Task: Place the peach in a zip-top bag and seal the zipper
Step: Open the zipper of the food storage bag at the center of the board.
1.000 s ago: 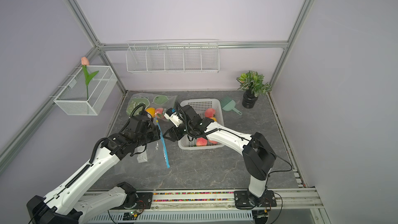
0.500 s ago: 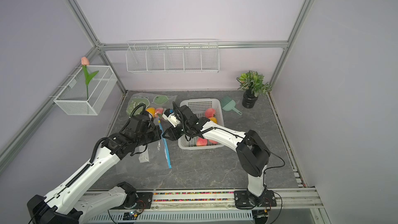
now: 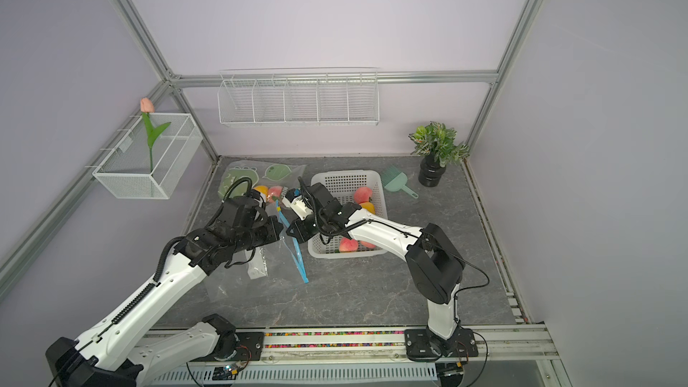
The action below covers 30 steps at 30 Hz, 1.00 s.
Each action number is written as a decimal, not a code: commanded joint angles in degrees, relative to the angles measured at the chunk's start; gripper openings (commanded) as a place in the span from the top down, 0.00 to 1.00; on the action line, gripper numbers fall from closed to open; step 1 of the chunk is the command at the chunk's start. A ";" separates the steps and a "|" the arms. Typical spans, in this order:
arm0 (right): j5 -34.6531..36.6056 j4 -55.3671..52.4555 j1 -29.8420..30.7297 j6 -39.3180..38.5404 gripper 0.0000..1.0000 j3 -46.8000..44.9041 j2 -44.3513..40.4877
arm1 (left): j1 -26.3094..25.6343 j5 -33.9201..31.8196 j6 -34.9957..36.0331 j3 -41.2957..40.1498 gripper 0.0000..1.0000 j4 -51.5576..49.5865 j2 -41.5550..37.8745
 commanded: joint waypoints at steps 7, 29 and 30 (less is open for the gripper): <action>-1.52 3.46 0.35 5.98 0.93 -0.74 -1.95 | 0.27 7.14 4.27 -0.48 0.92 -0.62 -1.73; 7.52 10.58 0.90 29.48 0.93 -2.75 -5.26 | 0.23 8.87 11.11 -6.65 0.63 -1.42 -13.85; 7.79 10.89 1.01 30.10 0.93 -2.94 -5.27 | 0.23 9.00 11.10 -6.66 0.63 -0.74 -13.62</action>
